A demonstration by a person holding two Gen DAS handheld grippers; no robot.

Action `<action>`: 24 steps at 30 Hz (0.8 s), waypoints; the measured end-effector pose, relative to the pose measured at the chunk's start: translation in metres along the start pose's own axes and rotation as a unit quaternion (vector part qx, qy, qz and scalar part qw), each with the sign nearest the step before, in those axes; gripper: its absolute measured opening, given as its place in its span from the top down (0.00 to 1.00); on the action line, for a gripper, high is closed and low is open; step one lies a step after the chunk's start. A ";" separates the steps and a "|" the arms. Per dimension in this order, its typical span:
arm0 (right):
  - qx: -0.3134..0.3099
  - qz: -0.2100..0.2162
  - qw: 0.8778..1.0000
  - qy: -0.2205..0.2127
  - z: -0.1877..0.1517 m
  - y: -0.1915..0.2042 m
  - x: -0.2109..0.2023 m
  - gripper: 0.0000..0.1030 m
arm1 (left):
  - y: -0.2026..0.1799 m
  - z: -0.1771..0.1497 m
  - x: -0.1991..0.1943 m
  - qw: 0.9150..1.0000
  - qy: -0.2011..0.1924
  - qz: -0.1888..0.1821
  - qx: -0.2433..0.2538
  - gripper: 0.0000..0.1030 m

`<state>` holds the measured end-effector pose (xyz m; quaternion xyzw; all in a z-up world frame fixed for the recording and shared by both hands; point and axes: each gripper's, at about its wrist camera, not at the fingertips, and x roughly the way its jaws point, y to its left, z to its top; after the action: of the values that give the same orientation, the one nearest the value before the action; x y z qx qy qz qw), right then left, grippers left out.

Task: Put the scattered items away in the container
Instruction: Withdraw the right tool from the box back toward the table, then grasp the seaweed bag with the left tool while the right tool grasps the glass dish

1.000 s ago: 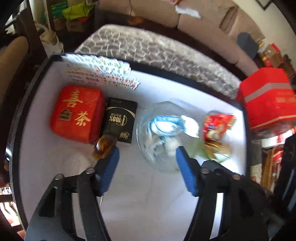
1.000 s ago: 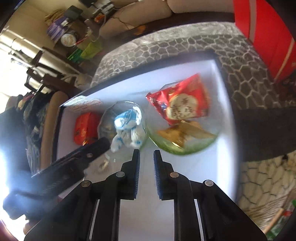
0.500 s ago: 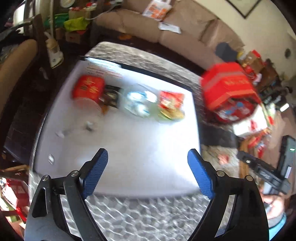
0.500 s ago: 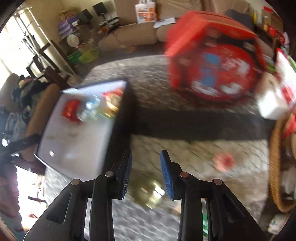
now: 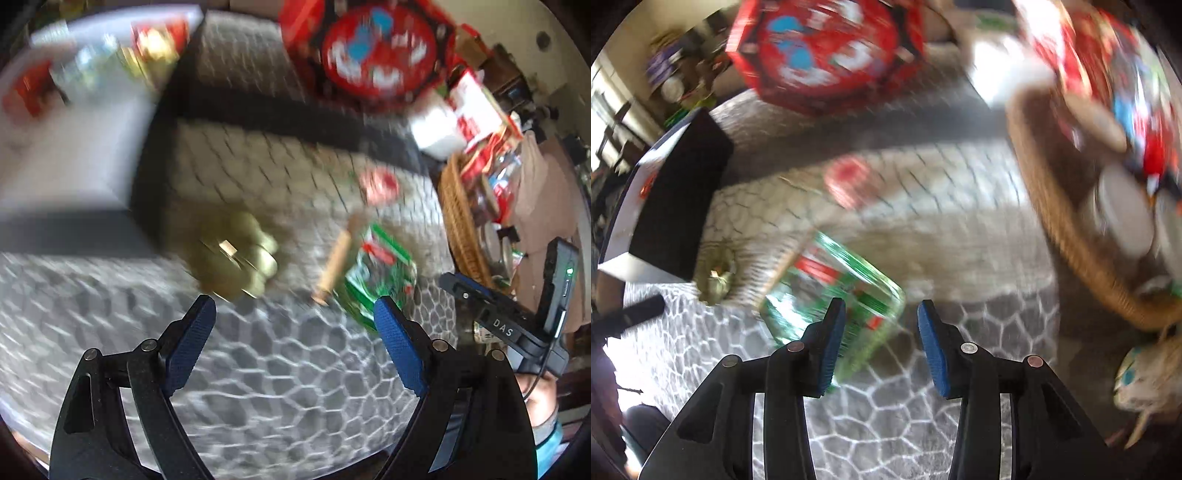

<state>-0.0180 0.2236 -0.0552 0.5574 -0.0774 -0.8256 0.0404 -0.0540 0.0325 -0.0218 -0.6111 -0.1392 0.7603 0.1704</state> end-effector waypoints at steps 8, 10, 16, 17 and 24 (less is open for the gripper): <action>0.046 0.053 0.997 0.017 -0.007 -0.042 0.038 0.58 | -0.003 -0.022 0.052 0.997 0.012 -0.023 -0.074 0.22; 0.064 0.078 0.995 0.016 -0.004 -0.049 0.041 0.58 | -0.004 -0.019 0.055 0.996 0.005 -0.022 -0.082 0.22; 0.124 0.148 0.980 0.038 -0.012 -0.057 0.047 0.67 | -0.004 -0.006 0.059 0.998 0.002 0.001 -0.068 0.22; 0.147 0.177 0.972 0.043 -0.016 -0.059 0.050 0.67 | -0.005 -0.003 0.061 0.998 0.006 0.004 -0.060 0.22; 0.202 0.230 0.951 0.051 -0.021 -0.057 0.063 0.85 | -0.024 0.011 0.076 0.999 0.032 0.021 -0.014 0.51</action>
<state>-0.0209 0.2681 -0.1303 0.5623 -0.3660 -0.7318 0.1195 -0.0770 0.0868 -0.0763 -0.6403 -0.1313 0.7417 0.1505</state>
